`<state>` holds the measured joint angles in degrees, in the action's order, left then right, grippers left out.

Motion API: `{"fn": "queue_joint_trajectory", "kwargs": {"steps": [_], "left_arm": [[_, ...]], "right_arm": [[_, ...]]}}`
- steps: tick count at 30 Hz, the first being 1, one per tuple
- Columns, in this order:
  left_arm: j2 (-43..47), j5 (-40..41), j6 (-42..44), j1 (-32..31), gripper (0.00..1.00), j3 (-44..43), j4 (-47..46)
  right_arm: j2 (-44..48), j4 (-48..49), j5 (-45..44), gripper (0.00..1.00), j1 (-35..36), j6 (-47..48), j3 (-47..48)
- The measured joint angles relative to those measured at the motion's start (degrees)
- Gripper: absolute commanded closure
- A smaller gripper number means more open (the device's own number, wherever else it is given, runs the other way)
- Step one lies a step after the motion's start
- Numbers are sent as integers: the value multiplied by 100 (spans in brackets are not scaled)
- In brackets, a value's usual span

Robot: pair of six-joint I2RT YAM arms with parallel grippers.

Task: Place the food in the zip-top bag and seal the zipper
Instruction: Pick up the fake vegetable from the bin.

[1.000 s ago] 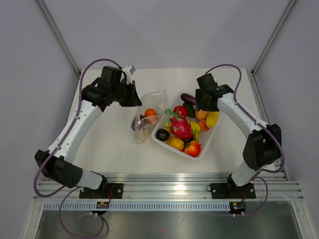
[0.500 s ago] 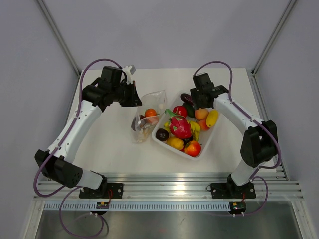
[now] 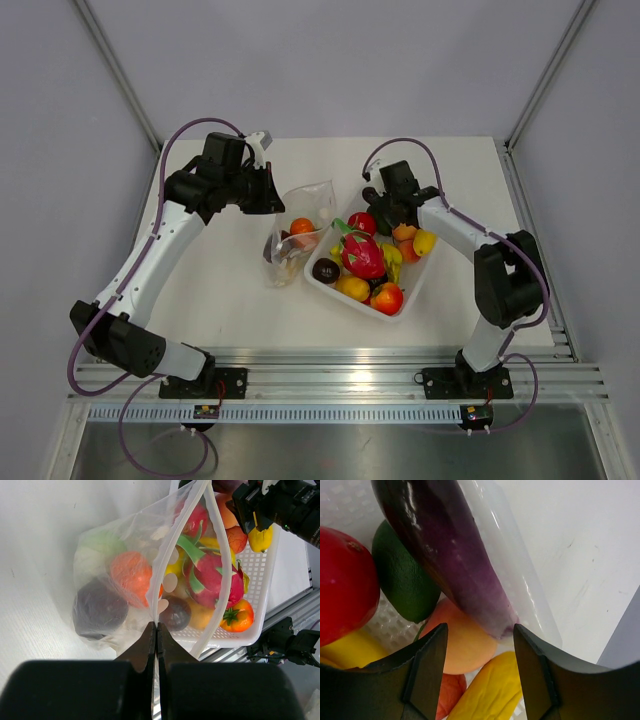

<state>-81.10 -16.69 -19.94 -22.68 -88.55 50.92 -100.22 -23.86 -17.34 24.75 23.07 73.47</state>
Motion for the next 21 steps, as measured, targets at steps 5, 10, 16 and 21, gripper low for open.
{"fn": "queue_joint_trajectory", "kwargs": {"steps": [5, 10, 16, 21], "left_arm": [[-2, 2, -2, -7, 100, 0, 0], [-2, 0, -2, -9, 100, 0, 0], [-2, 2, 0, -9, 100, 0, 2], [-2, 2, 0, -9, 100, 0, 4]], "right_arm": [[-59, 367, 92, 37, 0, 299, -2], [-275, 671, 26, 37, 44, 535, -2], [-466, 1005, -74, 44, 151, 732, -140], [-378, 1333, -229, 67, 173, 807, -345]]}}
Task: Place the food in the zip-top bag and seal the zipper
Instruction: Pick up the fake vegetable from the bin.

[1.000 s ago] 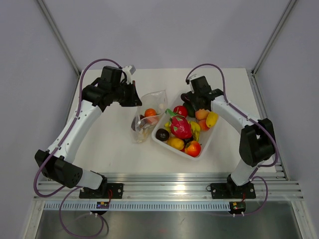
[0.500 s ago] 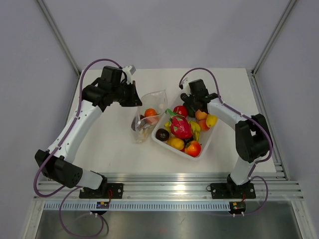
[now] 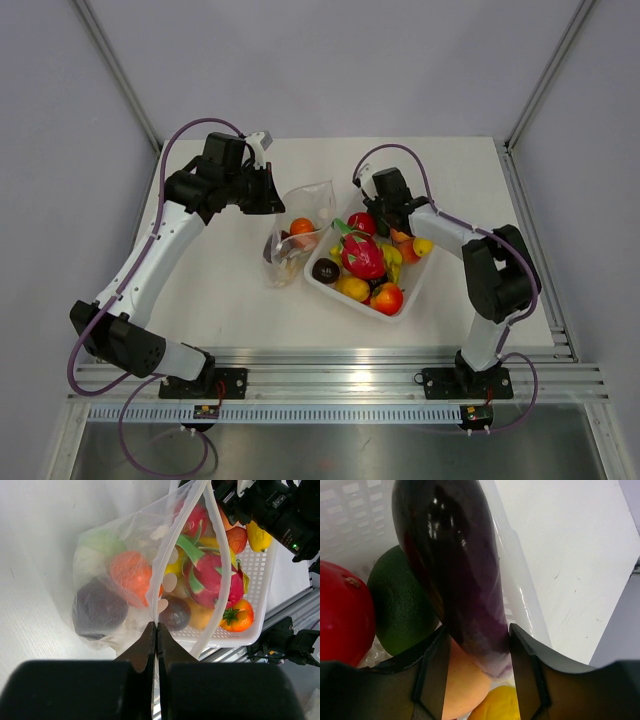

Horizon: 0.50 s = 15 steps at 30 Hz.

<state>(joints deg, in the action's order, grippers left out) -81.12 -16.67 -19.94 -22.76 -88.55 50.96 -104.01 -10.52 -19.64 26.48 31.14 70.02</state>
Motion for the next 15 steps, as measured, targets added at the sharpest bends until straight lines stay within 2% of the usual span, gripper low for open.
{"fn": "queue_joint_trajectory", "kwargs": {"steps": [4, 15], "left_arm": [[0, -2, -2, 0, 100, 0, -2], [0, -2, -2, -2, 100, 0, -2]], "right_arm": [[262, 160, 46, 80, 0, -7, -256], [1650, -227, 518, 80, 11, -221, -439]]}}
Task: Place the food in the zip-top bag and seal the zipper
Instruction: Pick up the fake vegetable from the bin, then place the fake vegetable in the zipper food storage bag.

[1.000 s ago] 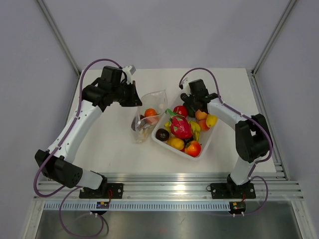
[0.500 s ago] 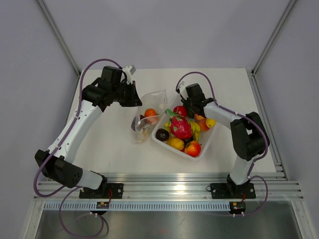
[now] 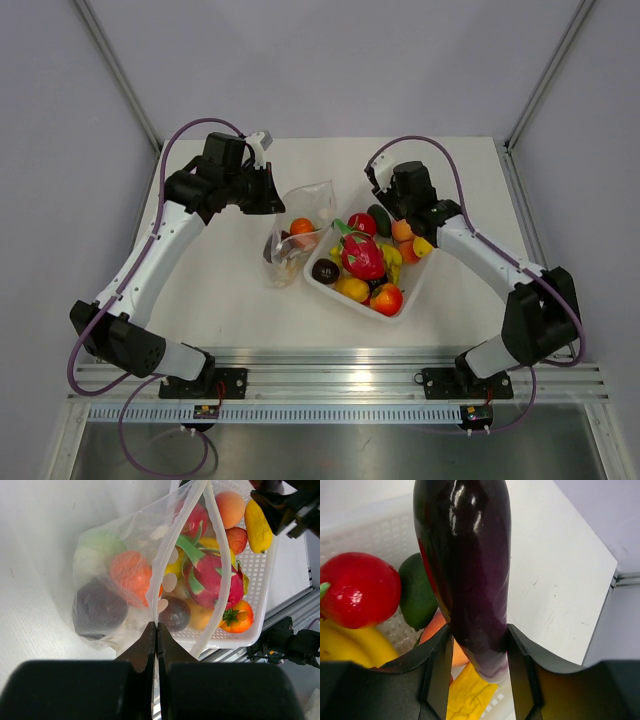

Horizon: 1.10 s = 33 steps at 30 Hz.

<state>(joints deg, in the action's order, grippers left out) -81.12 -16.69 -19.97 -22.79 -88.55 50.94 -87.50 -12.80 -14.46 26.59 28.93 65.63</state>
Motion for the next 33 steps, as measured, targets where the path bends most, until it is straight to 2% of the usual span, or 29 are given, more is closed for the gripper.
{"fn": "queue_joint_trajectory", "kwargs": {"steps": [7, 15, 25, 27, 33], "left_arm": [[0, 0, -4, 0, 100, 0, -2], [0, 0, -4, 0, 100, 0, 0], [0, 0, -4, 0, 100, -2, 4], [0, 0, -2, 0, 100, -2, 4], [0, 0, -2, 0, 100, -2, 4]], "right_arm": [[813, -846, 431, 78, 267, -68, 428], [1134, -1272, 627, 77, 1276, 299, 968], [455, -1799, 87, 73, 2079, 1255, 1386], [326, -1928, -39, 69, 2181, 1399, 1386], [98, -2157, -629, 68, 2426, 1816, 1510]]}}
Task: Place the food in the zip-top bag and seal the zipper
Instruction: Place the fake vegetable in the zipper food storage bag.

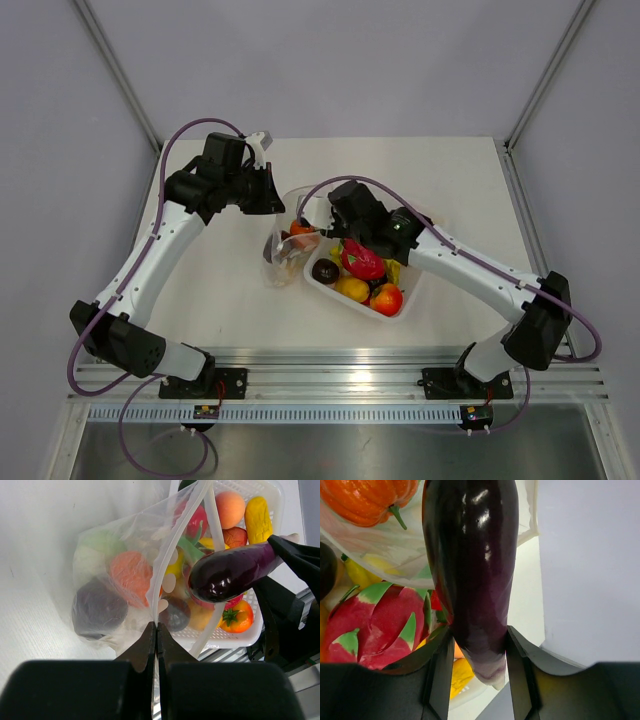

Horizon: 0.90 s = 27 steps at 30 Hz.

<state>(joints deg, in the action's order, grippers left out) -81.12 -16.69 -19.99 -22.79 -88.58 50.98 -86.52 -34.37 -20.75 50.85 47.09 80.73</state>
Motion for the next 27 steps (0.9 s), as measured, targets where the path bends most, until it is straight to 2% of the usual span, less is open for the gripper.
{"fn": "queue_joint_trajectory", "kwargs": {"steps": [17, 20, 21, 25, 27], "left_arm": [[2, -2, 2, 0, 100, 0, -2], [4, -2, 2, 0, 100, 2, -2], [4, -2, 2, 0, 100, 2, -2], [4, -2, 2, 0, 100, 2, -2], [4, -2, 2, 0, 100, 2, -2]], "right_arm": [[-487, 127, -1167, 64, 492, 1196, 258], [-575, 271, -1279, 53, 566, 1419, 258], [-588, 345, -1285, 42, 586, 1486, 258], [-592, 726, -1285, 31, 695, 1681, 258], [-590, 911, -1272, 30, 745, 1718, 258]]}}
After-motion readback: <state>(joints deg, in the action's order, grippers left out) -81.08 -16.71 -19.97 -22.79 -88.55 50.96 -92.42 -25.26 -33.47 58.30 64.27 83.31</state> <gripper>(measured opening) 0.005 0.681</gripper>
